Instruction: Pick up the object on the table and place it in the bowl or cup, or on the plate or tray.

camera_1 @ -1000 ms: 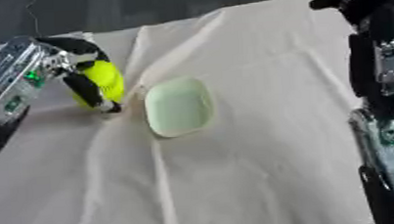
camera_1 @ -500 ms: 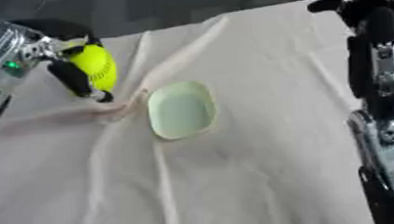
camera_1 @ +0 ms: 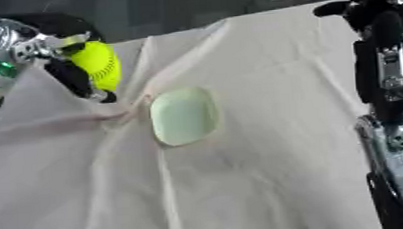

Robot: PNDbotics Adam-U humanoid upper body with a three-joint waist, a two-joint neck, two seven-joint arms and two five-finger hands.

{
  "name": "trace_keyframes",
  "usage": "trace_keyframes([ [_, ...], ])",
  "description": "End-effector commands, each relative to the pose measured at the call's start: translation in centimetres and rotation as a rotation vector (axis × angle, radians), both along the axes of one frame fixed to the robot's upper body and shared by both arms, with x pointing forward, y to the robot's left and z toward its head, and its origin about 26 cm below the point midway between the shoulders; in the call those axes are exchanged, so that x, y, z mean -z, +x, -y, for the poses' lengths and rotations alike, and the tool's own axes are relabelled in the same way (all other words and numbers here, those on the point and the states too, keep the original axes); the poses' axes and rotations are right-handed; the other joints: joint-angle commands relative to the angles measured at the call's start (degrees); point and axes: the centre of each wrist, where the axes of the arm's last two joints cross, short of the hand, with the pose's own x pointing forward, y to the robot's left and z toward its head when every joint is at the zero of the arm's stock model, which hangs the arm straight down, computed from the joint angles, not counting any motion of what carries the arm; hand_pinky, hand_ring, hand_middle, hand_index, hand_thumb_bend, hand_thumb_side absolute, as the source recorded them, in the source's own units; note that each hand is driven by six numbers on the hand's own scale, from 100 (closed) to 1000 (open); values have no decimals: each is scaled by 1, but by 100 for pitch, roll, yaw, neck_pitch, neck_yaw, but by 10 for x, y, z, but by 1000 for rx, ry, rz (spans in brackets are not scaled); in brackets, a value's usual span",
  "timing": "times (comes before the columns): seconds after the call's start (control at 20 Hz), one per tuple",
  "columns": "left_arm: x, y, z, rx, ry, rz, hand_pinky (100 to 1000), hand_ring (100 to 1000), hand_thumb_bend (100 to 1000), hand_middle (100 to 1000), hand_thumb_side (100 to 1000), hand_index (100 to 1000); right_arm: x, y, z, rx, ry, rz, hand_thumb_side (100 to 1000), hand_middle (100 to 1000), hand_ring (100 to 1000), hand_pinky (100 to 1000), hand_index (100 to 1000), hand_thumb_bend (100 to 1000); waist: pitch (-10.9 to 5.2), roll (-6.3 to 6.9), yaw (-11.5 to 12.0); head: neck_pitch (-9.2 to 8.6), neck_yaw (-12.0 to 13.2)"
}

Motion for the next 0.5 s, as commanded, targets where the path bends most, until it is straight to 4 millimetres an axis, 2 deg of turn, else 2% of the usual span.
trace_keyframes([
  [0.05, -18, -8, 4, 28, 10, 43, 148, 534, 410, 890, 556, 643, -6, -1, 2, 3, -13, 18, 820, 809, 787, 667, 937, 100, -136, 0, -16, -49, -52],
  [0.2, -19, -11, 11, 61, 10, 45, 149, 535, 421, 887, 581, 643, -6, -1, 2, 3, -13, 17, 830, 809, 787, 667, 938, 100, -146, 24, -36, -40, -54],
  [0.5, -18, -13, 24, 106, 4, 38, 148, 534, 402, 882, 567, 643, -7, -1, 2, 4, -11, 16, 821, 809, 787, 668, 938, 100, -164, 74, -106, -43, -52],
])
